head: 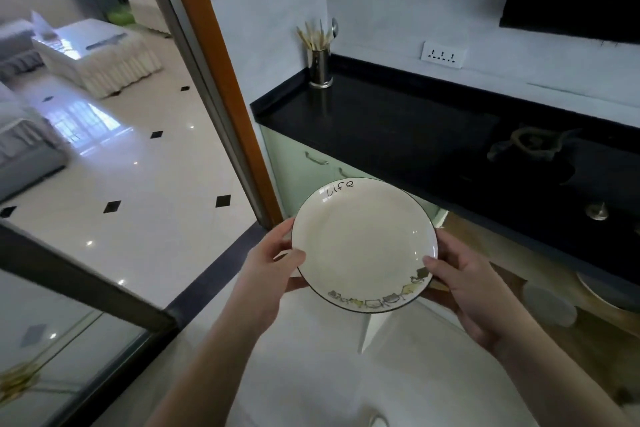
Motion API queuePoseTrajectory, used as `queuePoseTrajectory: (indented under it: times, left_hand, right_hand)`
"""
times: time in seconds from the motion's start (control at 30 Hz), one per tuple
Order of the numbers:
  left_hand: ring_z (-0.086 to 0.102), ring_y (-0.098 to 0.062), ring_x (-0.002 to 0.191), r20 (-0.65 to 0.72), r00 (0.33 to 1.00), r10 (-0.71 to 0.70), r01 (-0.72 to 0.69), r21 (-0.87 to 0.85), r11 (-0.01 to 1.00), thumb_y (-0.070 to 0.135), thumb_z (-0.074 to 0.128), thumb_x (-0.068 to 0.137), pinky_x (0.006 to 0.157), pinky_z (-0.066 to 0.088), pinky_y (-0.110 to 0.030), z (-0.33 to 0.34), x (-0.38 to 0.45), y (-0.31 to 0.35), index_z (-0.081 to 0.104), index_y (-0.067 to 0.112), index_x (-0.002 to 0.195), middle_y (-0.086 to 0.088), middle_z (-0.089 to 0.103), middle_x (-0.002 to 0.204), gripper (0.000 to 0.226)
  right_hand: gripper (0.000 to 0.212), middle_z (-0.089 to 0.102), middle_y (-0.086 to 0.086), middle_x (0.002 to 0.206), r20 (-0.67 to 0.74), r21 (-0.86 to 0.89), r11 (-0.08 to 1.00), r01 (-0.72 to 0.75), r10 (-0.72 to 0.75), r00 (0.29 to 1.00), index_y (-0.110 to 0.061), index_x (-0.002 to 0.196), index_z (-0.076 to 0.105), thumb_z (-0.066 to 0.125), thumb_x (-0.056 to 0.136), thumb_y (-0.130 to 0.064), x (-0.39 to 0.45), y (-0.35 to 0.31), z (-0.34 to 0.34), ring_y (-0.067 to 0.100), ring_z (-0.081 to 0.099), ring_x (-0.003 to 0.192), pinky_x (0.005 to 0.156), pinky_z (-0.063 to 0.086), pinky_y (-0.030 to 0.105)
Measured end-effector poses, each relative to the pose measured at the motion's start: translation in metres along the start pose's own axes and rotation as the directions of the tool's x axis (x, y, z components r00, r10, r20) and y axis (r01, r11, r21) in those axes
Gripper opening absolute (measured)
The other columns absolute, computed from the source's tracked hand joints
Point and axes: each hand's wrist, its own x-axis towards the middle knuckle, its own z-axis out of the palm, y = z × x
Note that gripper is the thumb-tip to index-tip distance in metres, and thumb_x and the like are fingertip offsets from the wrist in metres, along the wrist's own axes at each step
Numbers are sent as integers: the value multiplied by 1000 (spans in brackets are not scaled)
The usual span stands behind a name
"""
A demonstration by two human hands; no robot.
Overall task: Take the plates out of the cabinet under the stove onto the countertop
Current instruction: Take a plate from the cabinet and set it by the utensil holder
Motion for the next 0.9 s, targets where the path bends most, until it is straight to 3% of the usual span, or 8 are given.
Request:
queuePoseTrajectory:
  times: [0.13,0.37,0.5,0.67,0.9]
  left_hand:
    - [70,-25,96,-84,996,2,-5,-28,1000,-2,61,86,70,62,-42,-29,26,11,70,43,114,-2,73,106,54]
    - [70,-36,95,-162,987,-1,-18,-114,993,6,61,78,76,60,-47,-110,76,23,69,37,120,-10,72,103,53]
    - [73,-27,86,-186,982,25,-47,-113,993,4,57,80,69,60,-42,-159,119,32,69,36,119,-8,73,99,52]
    - [74,-23,84,-165,985,53,-69,-90,994,7,60,77,64,61,-37,-223,169,59,72,41,112,-3,74,99,50]
    - [72,-19,90,-82,995,59,-56,32,998,-2,52,89,65,61,-36,-255,260,93,72,46,109,1,74,101,55]
  right_hand:
    - [42,74,8,99,107,7,1000,-22,21,994,-34,123,60,52,96,-4,48,-11,33,26,72,88,71,60,37]
    - [43,74,2,87,213,-6,999,-50,50,976,-35,116,61,50,96,1,121,-17,122,12,72,76,57,56,23]
    - [42,72,7,94,223,-42,998,-49,57,973,-30,126,58,50,97,0,166,-22,179,16,71,77,60,57,27]
    - [43,73,5,91,218,-55,997,-51,62,974,-31,123,60,51,95,1,216,-33,252,18,72,78,63,58,31]
    - [45,72,6,100,118,1,999,-49,48,992,-35,126,59,53,95,-3,265,-37,290,20,72,89,69,59,33]
